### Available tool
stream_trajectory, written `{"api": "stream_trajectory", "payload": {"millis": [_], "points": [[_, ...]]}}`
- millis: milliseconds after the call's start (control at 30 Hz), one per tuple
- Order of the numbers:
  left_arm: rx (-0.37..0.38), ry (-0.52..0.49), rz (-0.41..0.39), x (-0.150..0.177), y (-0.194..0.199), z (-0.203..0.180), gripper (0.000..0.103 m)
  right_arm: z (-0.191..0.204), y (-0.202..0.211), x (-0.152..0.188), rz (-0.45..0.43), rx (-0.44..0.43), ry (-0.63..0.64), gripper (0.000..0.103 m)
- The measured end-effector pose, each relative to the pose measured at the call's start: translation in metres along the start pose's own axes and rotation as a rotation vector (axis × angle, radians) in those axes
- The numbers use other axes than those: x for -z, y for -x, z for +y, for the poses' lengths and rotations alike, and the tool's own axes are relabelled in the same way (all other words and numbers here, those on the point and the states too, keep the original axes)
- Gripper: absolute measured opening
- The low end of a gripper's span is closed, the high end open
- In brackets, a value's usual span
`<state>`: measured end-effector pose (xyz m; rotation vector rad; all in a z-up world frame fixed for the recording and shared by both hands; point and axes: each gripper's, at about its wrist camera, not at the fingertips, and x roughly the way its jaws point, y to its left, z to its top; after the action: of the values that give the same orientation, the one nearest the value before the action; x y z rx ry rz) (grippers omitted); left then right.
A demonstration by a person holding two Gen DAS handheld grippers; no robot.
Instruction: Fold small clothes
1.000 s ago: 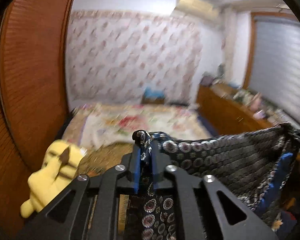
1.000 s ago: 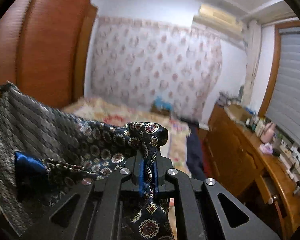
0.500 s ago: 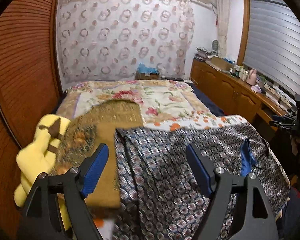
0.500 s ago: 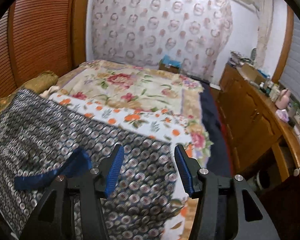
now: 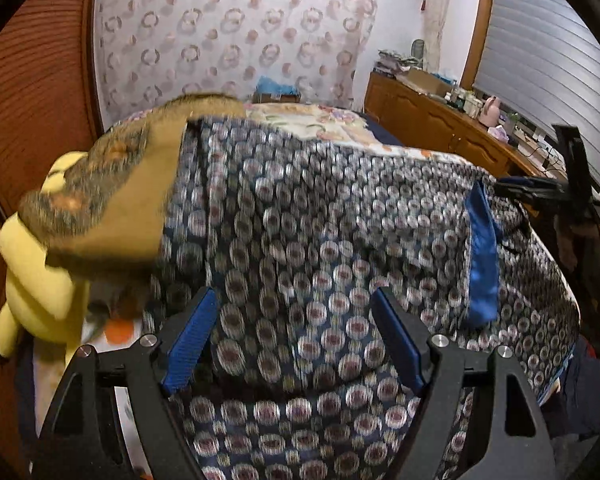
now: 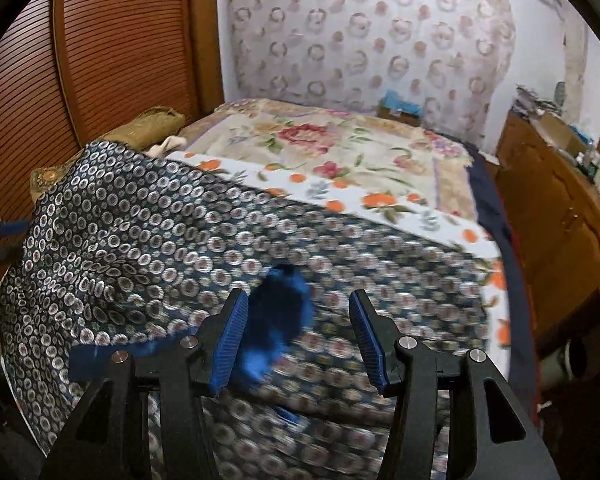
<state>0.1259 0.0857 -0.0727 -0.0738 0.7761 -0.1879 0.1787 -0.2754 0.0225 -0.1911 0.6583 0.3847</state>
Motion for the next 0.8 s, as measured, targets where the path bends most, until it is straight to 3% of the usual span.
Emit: {"api": "stream_trajectory", "payload": {"millis": [133,300,367,433,467,500,600,800], "points": [[-0.037,-0.008,0.003,0.015,0.003,0.000,0.080,-0.003,-0.021,-0.007,0.037,0.000,0.004,0.054],[-0.030,-0.003,0.027,0.022,-0.003,0.003,0.080,-0.024,-0.040,-0.014,0.075,0.010,-0.069,0.054],[-0.031,-0.007,0.048,0.024,-0.009,0.004,0.080,-0.033,-0.045,-0.012,0.089,-0.025,-0.103,0.054],[-0.024,0.001,0.066,0.026,-0.014,0.007,0.080,-0.038,-0.041,-0.009,0.087,-0.058,-0.102,0.032],[-0.023,0.005,0.078,0.027,-0.018,0.007,0.080,-0.039,-0.039,-0.008,0.092,-0.065,-0.093,0.015],[-0.026,0.006,0.085,0.029,-0.021,0.007,0.080,-0.039,-0.037,-0.006,0.098,-0.066,-0.078,0.007],[-0.043,-0.010,0.090,0.033,-0.026,0.004,0.080,-0.033,-0.027,0.001,0.089,-0.055,-0.028,0.002],[-0.074,-0.041,0.089,0.035,-0.027,0.000,0.080,-0.030,0.024,0.023,-0.023,-0.045,-0.027,0.002]]}}
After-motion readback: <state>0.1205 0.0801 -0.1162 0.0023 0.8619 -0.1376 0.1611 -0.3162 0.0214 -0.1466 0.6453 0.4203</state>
